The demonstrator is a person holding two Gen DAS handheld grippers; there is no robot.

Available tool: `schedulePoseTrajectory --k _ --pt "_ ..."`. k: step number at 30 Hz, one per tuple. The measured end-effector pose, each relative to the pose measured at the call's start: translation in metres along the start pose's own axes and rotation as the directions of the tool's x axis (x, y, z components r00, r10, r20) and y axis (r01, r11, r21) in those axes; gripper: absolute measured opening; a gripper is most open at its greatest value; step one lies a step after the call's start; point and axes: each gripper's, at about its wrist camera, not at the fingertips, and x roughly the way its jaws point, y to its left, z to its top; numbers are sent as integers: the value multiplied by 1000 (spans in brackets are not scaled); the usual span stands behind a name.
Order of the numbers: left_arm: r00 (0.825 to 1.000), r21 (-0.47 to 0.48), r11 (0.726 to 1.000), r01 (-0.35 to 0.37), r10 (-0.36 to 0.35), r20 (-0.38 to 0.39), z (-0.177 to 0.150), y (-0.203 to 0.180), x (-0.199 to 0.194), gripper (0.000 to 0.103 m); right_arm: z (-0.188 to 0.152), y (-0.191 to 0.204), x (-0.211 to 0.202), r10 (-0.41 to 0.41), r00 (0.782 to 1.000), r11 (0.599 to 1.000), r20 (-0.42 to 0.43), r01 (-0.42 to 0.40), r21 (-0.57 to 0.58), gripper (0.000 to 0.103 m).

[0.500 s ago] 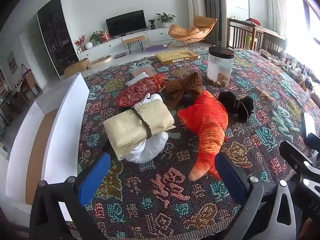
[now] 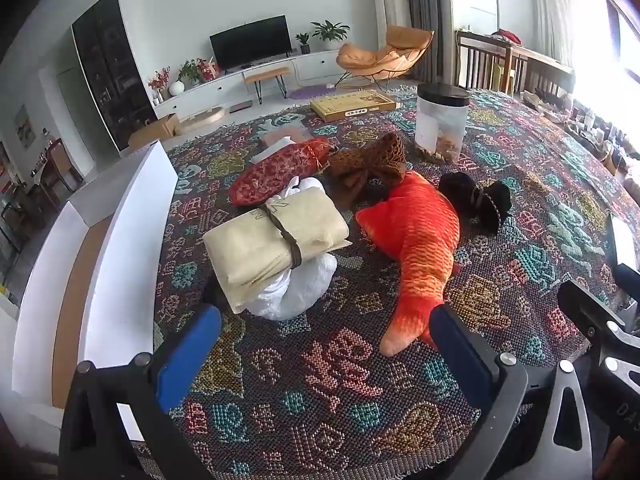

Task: Organize soft objects
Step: 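Move left tool toward cream bundle while right tool moves toward black knit bundle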

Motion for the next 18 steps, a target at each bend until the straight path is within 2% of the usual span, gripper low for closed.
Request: schedulePoseTrajectory --k 18 --pt "1000 -8 1000 5 -5 -24 -4 3 6 103 -2 3 4 4 1000 1000 -13 -4 -3 88"
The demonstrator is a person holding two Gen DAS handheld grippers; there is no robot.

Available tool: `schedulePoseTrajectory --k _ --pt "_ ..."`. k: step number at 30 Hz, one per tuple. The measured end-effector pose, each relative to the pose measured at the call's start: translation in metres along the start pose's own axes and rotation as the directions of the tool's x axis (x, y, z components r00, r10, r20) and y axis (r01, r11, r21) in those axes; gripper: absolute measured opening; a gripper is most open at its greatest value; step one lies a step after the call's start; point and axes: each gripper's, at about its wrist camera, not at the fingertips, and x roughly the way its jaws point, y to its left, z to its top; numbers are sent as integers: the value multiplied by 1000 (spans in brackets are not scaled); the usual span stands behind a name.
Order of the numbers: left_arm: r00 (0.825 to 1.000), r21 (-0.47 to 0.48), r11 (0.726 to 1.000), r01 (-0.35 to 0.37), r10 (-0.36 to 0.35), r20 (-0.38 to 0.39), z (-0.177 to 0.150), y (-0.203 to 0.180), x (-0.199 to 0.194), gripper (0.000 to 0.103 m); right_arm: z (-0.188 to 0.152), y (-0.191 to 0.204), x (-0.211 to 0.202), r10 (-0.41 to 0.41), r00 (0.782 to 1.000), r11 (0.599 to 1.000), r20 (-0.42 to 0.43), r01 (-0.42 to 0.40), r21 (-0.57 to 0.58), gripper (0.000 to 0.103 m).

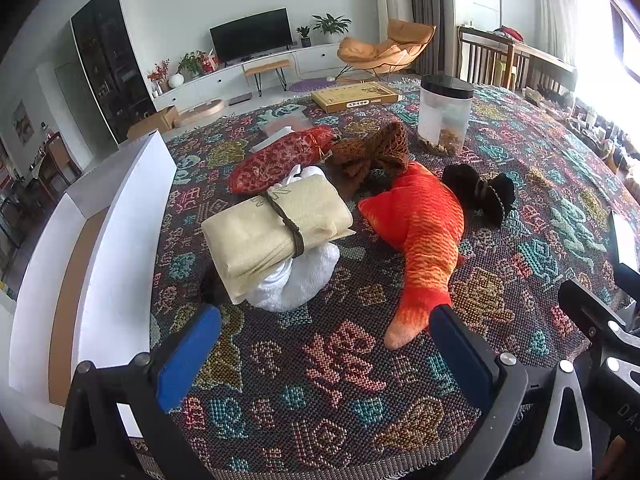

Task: Organize soft objects
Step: 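Move left tool toward cream bundle while right tool moves toward black knit bundle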

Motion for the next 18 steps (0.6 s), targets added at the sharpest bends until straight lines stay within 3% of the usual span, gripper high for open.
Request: schedulePoseTrajectory --k 18 --pt "1000 -3 1000 -6 6 -23 -7 7 6 103 -3 7 2 25 1000 1000 -17 -25 -13 88"
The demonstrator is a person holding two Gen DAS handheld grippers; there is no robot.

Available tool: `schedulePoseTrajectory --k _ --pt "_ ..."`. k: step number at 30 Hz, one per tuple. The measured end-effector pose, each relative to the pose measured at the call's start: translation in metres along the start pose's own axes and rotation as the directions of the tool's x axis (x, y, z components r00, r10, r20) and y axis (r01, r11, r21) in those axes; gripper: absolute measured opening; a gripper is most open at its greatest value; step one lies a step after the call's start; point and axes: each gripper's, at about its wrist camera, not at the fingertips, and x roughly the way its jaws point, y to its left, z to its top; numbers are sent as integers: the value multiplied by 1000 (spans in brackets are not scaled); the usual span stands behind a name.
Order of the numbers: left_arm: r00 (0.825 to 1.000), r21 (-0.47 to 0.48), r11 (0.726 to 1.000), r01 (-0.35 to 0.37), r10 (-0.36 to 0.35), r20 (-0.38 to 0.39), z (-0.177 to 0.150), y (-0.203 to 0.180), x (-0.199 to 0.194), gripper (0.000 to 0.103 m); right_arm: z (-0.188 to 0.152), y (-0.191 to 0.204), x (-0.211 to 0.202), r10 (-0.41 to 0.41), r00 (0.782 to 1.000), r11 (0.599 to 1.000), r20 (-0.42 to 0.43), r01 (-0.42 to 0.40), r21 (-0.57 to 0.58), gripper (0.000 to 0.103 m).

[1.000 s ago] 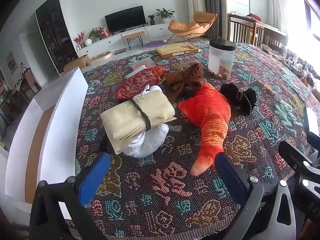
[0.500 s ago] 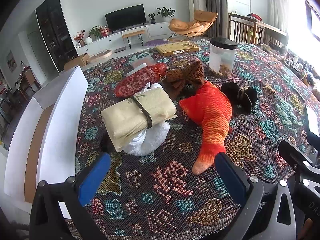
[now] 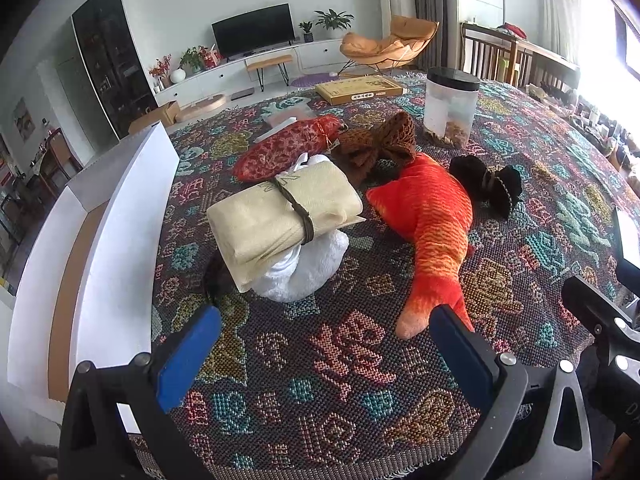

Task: Organize soft objects
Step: 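Move left tool toward cream bundle while right tool moves toward black knit bundle, then lower left tool onto cream bundle while right tool reaches black knit bundle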

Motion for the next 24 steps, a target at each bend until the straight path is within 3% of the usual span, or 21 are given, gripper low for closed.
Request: schedulePoseTrajectory --k 14,24 --pt "997 -1 999 35 -35 -72 -14 0 24 103 -1 -10 9 17 1000 1000 -8 -16 22 88" --pt "978 -52 995 84 -92 -188 -35 4 76 103 -9 -24 28 9 1000 999 19 -10 34 88"
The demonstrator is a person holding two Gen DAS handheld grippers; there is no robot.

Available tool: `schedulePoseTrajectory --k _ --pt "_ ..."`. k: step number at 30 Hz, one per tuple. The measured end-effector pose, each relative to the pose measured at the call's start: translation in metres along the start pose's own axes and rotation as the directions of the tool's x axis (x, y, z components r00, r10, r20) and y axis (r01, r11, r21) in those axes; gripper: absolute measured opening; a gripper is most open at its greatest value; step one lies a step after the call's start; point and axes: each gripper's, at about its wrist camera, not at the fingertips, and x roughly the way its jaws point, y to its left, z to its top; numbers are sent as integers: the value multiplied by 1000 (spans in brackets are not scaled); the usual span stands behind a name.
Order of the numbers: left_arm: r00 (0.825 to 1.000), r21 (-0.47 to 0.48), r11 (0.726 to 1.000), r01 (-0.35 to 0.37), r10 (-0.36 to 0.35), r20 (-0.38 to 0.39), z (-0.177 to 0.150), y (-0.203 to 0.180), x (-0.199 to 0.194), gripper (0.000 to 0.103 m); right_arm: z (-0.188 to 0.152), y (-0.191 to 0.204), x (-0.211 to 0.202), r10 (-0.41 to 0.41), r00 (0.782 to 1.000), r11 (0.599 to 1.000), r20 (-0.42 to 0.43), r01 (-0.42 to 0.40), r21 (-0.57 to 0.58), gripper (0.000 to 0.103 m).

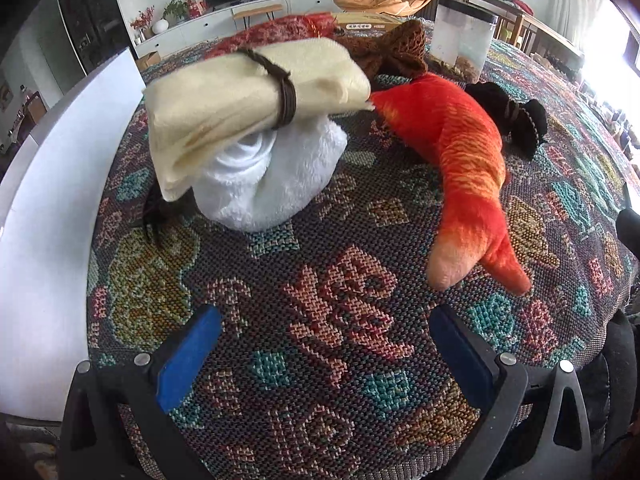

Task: Organize soft objects
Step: 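Lower left tool onto cream bundle while right tool reaches black knit bundle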

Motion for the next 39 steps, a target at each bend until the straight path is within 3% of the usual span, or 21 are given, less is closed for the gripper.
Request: schedulePoseTrajectory --k 2,6,14,39 --pt "1000 -16 1000 17 -17 -25 -2 3 11 103 -5 -5 8 8 1000 1000 -11 -8 10 88" --pt "1000 -16 1000 20 -20 19 -2 7 10 103 -13 -17 21 48 997 997 -54 -45 62 88" --pt "997 -24 1000 19 -17 82 -6 12 14 103 -17 -36 21 102 994 982 -31 -95 164 88" --pt "995 8 999 35 -35 97 2 12 13 103 -20 -40 27 84 995 980 -47 -74 183 88"
